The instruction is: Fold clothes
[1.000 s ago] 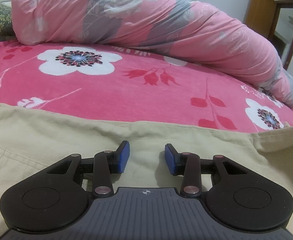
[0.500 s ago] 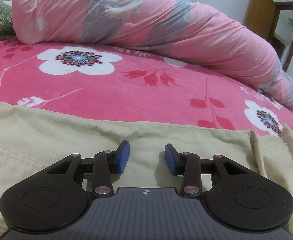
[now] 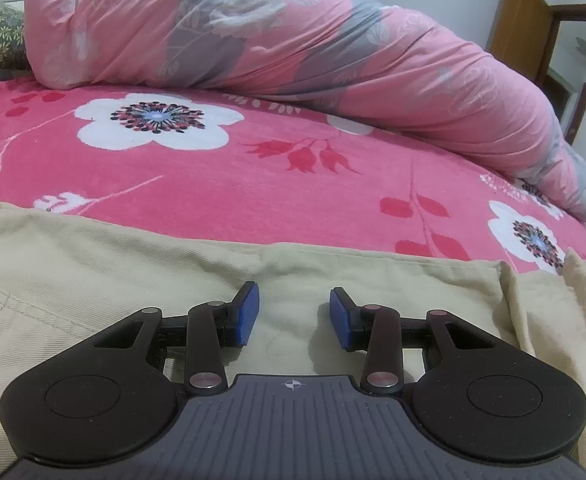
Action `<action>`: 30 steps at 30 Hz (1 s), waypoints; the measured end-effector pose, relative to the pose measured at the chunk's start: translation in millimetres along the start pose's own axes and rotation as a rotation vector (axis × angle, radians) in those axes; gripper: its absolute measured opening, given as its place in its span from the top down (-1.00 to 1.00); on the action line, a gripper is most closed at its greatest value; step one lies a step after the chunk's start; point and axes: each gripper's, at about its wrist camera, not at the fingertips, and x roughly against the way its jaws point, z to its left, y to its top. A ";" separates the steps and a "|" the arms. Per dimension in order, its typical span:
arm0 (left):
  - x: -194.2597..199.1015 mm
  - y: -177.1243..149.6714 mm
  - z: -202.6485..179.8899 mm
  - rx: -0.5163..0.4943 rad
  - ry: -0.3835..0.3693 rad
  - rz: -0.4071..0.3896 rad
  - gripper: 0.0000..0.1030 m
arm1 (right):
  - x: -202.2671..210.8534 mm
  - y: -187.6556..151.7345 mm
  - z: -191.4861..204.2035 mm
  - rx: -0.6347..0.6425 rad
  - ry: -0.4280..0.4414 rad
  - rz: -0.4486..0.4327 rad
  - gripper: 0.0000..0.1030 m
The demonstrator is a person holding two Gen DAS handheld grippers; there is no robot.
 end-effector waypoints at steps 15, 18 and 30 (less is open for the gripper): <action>0.5 -0.4 1.2 0.014 -0.010 0.000 0.24 | 57.6 20.4 -57.9 -0.058 -0.091 -0.114 0.80; 0.5 -0.5 1.7 0.017 -0.013 -0.001 0.24 | 73.4 17.5 -49.5 -0.001 -0.128 -0.133 0.70; 0.5 -0.5 1.3 0.015 -0.011 -0.001 0.24 | 84.4 -81.0 90.5 0.811 0.214 0.058 0.64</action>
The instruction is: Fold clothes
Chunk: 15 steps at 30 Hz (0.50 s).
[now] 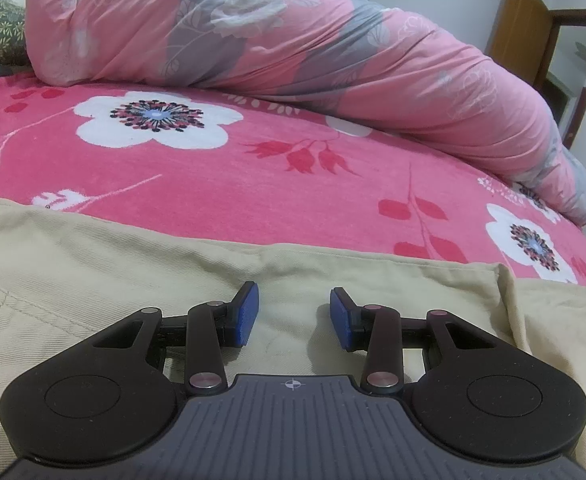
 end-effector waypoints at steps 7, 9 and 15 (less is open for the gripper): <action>-0.1 0.2 0.2 0.000 -0.001 0.000 0.24 | -77.0 13.6 -56.9 -0.127 -0.126 0.108 0.74; -0.3 0.0 0.1 0.001 -0.001 0.000 0.24 | -87.6 23.5 -103.0 -0.231 -0.267 0.090 0.74; -0.2 -0.2 0.4 0.004 -0.004 -0.001 0.24 | -83.5 33.3 -123.2 -0.195 -0.570 0.072 0.68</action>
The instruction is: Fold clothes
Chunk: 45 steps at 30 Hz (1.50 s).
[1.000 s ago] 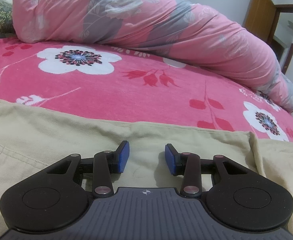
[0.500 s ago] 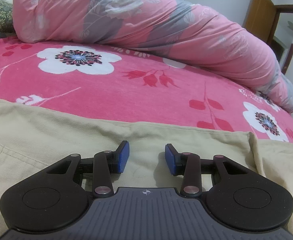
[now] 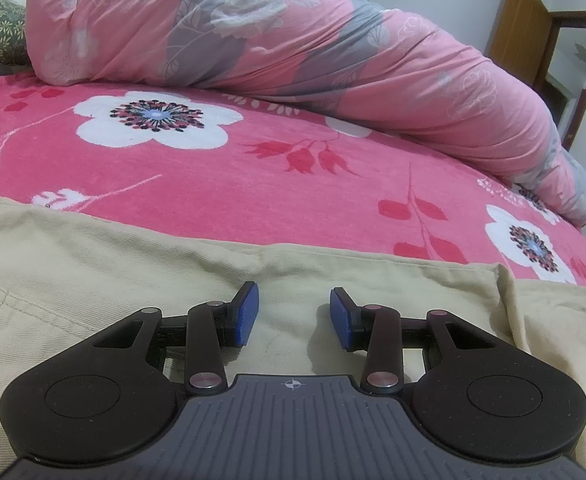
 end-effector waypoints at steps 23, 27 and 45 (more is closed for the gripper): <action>2.0 -0.8 9.5 0.050 -0.040 -0.009 0.24 | 348.2 -223.8 19.5 0.080 1.071 0.460 0.04; 2.5 -0.9 10.8 0.059 -0.047 -0.012 0.24 | 314.9 -256.3 25.4 -0.041 1.126 0.649 0.04; 3.3 -2.0 12.7 0.074 -0.057 -0.022 0.24 | 338.4 -220.1 47.6 -0.108 1.421 0.436 0.98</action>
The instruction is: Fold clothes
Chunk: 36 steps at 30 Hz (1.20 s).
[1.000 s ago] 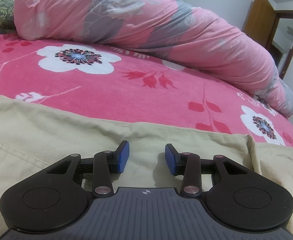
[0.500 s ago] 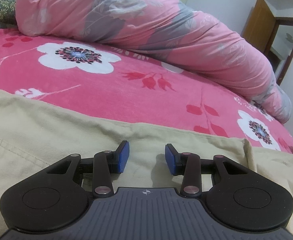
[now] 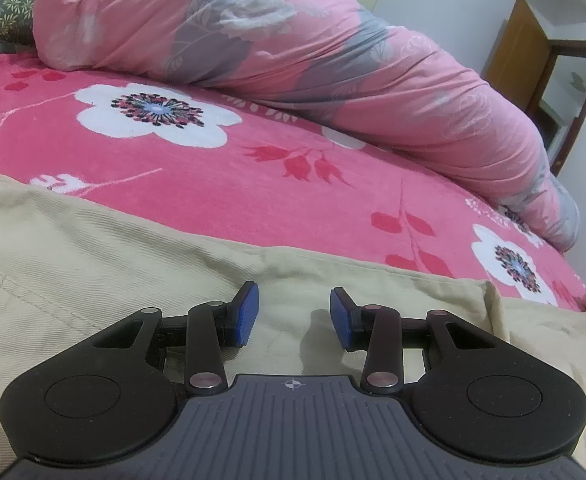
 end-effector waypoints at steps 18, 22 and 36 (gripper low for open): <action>0.6 0.3 0.6 0.003 -0.003 -0.005 0.24 | 232.2 202.2 -149.0 -0.415 -0.283 -1.038 1.00; 0.5 0.4 0.4 0.001 -0.002 -0.005 0.24 | 211.0 180.9 -138.7 -0.300 -0.432 -0.865 0.97; 1.3 -0.5 0.6 0.005 -0.003 -0.007 0.24 | 85.2 36.2 -11.9 0.766 -1.042 -0.042 0.29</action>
